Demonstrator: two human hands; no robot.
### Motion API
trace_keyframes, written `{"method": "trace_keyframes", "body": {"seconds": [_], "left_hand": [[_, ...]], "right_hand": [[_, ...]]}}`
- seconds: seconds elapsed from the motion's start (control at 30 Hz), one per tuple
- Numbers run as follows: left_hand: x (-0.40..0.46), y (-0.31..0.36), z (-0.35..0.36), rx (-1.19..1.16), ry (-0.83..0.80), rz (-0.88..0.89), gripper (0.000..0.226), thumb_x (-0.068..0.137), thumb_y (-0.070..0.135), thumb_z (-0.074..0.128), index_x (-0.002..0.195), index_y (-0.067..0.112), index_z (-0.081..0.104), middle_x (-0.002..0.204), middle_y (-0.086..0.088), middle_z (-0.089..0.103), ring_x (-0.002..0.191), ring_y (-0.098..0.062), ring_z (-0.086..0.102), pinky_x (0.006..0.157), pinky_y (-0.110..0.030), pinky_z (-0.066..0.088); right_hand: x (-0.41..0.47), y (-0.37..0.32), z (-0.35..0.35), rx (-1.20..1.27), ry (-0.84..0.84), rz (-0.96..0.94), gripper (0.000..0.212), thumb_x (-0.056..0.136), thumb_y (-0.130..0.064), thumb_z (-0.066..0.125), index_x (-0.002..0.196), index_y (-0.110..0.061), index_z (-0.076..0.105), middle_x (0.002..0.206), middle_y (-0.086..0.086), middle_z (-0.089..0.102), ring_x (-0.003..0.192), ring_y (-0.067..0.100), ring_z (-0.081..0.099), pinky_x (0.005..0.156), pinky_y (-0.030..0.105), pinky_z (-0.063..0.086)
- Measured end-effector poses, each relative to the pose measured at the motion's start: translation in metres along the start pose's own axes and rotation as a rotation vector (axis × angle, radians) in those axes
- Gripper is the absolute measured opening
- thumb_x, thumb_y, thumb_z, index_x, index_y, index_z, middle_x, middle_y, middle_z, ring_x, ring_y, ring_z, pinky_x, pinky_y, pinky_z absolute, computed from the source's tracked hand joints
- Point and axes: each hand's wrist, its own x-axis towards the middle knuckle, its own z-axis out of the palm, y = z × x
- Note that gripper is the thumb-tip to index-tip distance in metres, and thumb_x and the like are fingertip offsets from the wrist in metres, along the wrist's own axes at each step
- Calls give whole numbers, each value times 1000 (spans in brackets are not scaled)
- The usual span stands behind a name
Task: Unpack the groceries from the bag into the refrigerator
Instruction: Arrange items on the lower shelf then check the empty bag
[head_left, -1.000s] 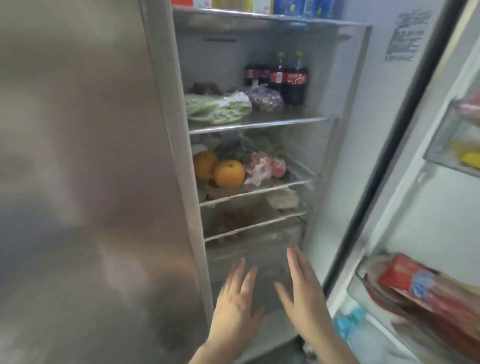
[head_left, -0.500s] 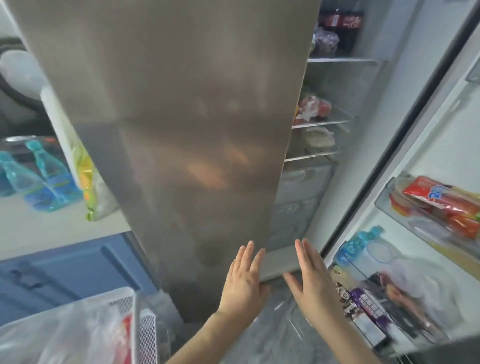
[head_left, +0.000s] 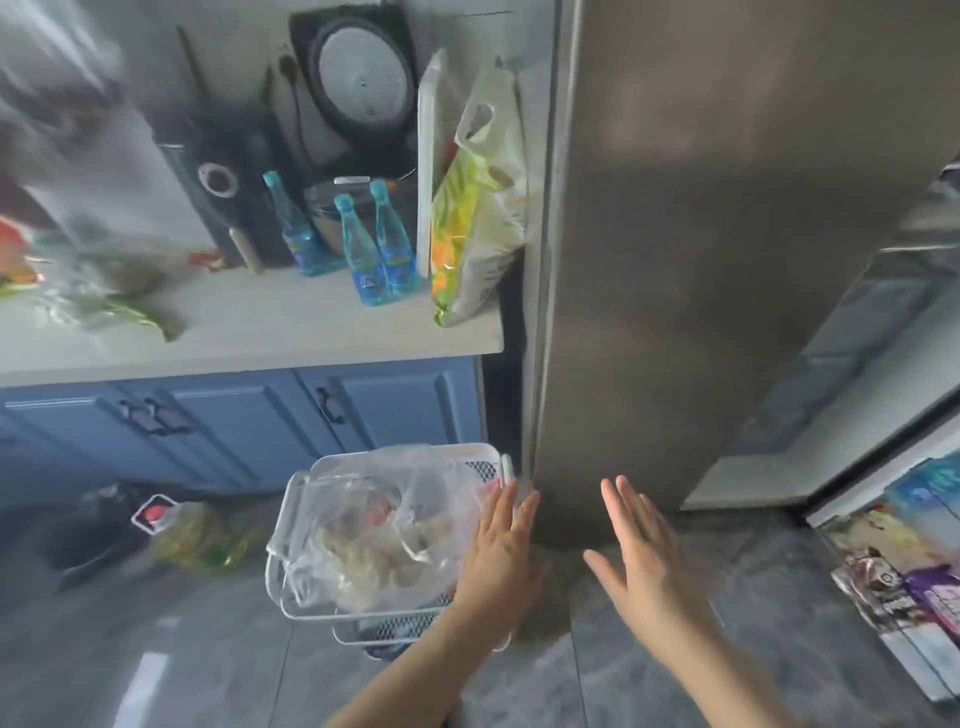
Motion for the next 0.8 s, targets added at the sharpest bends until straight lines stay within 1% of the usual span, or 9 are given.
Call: {"method": "trace_keyframes", "body": {"seconds": [0.07, 0.17, 0.27, 0.33, 0.4, 0.47, 0.53, 0.67, 0.8], "left_hand": [[3, -36, -20, -12, 21, -28, 76, 91, 28, 57, 151, 31, 10, 160, 7, -4, 147, -14, -9, 120, -33, 6], [6, -97, -48, 4, 39, -93, 66, 93, 32, 54, 149, 29, 18, 160, 7, 3, 147, -14, -2, 120, -34, 9], [10, -172, -77, 50, -1, -151, 63, 93, 34, 54, 148, 27, 25, 159, 4, 11, 147, -17, 4, 120, -37, 12], [13, -221, -95, 105, -33, -169, 62, 92, 33, 54, 148, 25, 27, 158, 2, 16, 147, -18, 8, 120, -33, 11], [17, -258, -109, 125, -65, -167, 62, 92, 31, 55, 147, 24, 28, 157, 2, 19, 146, -18, 9, 117, -29, 10], [19, -283, -113, 134, -106, -146, 61, 92, 31, 56, 147, 23, 29, 157, 3, 20, 146, -17, 10, 117, -29, 12], [21, -300, -108, 134, -161, -124, 61, 93, 32, 55, 147, 24, 30, 157, 3, 21, 146, -16, 10, 117, -30, 15], [24, -313, -87, 141, -311, -34, 59, 94, 30, 53, 147, 26, 29, 157, 6, 20, 147, -15, 7, 119, -33, 15], [34, -319, -69, 190, -416, 59, 55, 96, 26, 50, 147, 23, 30, 155, 5, 27, 145, -14, 14, 118, -30, 15]], "right_hand": [[16, -34, 18, 25, -21, -26, 81, 83, -37, 68, 148, -24, 22, 155, 0, 24, 137, 33, 36, 101, 53, 43], [40, -97, 49, 88, -12, -132, 77, 85, -34, 67, 149, -20, 26, 154, 4, 29, 138, 28, 36, 104, 48, 42], [60, -170, 88, 159, -40, -210, 73, 91, -41, 50, 151, -29, 10, 157, -3, 21, 144, 18, 23, 115, 40, 27], [67, -212, 123, 209, -97, -226, 74, 93, -40, 49, 150, -36, 1, 159, -7, 14, 145, 15, 16, 117, 33, 15], [70, -240, 155, 239, -185, -246, 76, 94, -38, 49, 149, -39, -4, 159, -8, 8, 146, 14, 9, 117, 29, 12], [71, -252, 180, 236, -263, -225, 74, 95, -39, 46, 149, -38, -6, 160, -8, 5, 147, 13, 5, 118, 31, 15], [69, -249, 202, 188, -321, -162, 71, 97, -37, 45, 150, -36, -1, 160, -9, 4, 147, 13, 6, 118, 28, 14], [68, -229, 225, 83, -366, -29, 64, 97, -36, 46, 151, -30, 12, 158, -7, 15, 143, 19, 22, 115, 30, 23], [79, -206, 233, 8, -412, 74, 62, 99, -36, 42, 152, -27, 10, 159, -5, 8, 146, 21, 13, 116, 33, 18]]}}
